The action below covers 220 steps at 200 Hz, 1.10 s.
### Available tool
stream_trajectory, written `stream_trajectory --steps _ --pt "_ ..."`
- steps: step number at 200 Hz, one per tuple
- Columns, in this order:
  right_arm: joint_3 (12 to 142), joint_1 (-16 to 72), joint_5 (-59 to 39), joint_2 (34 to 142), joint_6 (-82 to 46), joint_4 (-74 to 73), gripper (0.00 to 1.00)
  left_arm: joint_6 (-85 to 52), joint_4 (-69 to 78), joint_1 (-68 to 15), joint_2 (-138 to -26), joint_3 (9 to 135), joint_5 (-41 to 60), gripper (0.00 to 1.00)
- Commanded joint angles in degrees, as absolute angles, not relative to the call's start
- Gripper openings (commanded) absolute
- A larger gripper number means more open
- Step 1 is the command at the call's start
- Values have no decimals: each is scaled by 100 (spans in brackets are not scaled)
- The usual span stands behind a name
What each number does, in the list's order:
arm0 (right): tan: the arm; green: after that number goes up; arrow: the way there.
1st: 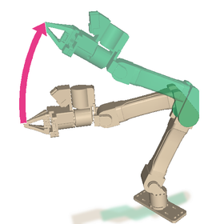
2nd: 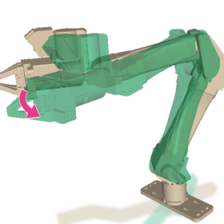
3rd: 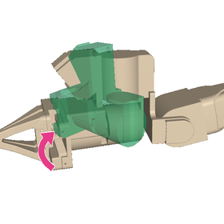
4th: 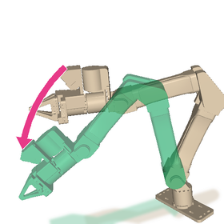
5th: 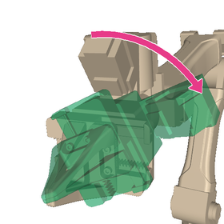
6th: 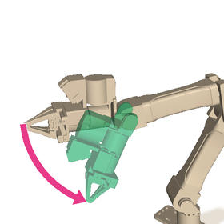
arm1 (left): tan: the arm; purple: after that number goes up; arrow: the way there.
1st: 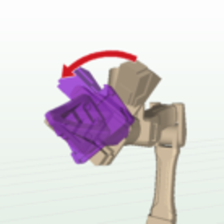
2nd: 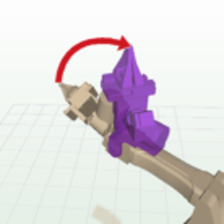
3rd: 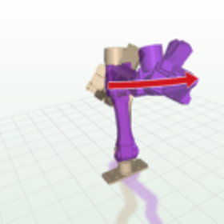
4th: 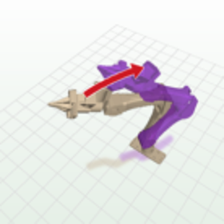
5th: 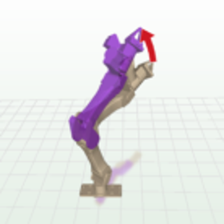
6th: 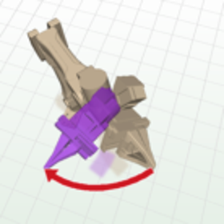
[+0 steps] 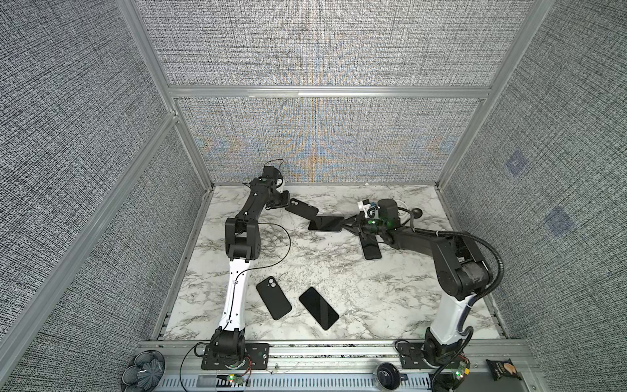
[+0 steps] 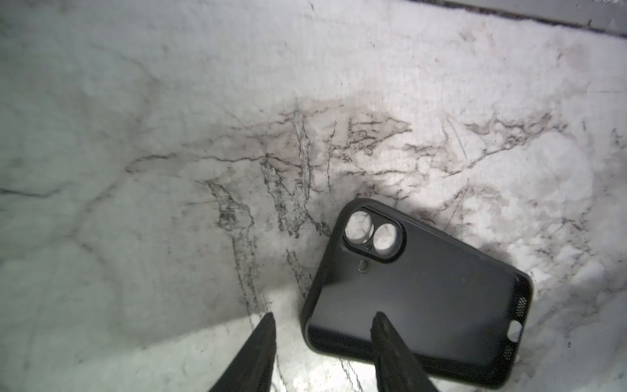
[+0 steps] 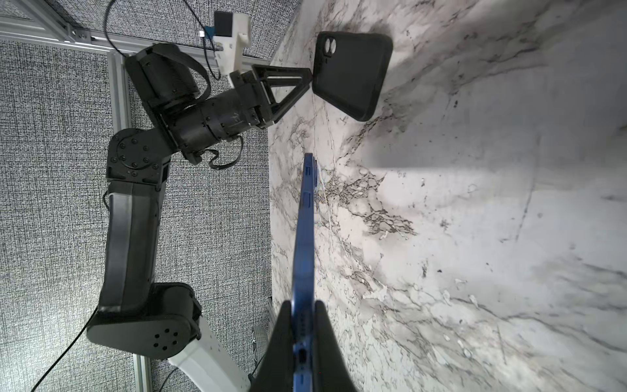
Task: Put the phone into the phone case
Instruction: 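Reach the left gripper to the black phone case and grasp its edge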
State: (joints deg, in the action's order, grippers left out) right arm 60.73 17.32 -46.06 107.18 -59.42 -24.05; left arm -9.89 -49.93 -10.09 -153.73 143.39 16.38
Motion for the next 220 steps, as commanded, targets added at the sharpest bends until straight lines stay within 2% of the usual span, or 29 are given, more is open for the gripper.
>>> stream_trajectory --steps 1,45,78,158,220 --pt "6048 1723 -4650 10568 -5690 -2353 0 -846 -5091 -1041 -15455 14370 1443 46" --pt "6036 1714 -4615 10428 -5608 -2195 0 -792 -5193 -1099 -15507 14372 1276 29" --pt "5985 1716 -4588 10354 -5564 -2145 0 -669 -5291 -1167 -15430 14327 1043 20" --pt "5880 1672 -4535 10087 -5229 -1810 0 -748 -5169 -1248 -15113 13849 977 9" --pt "5873 1653 -4246 9556 -4716 -970 0 -1397 -4878 -1460 -14381 12820 752 3"
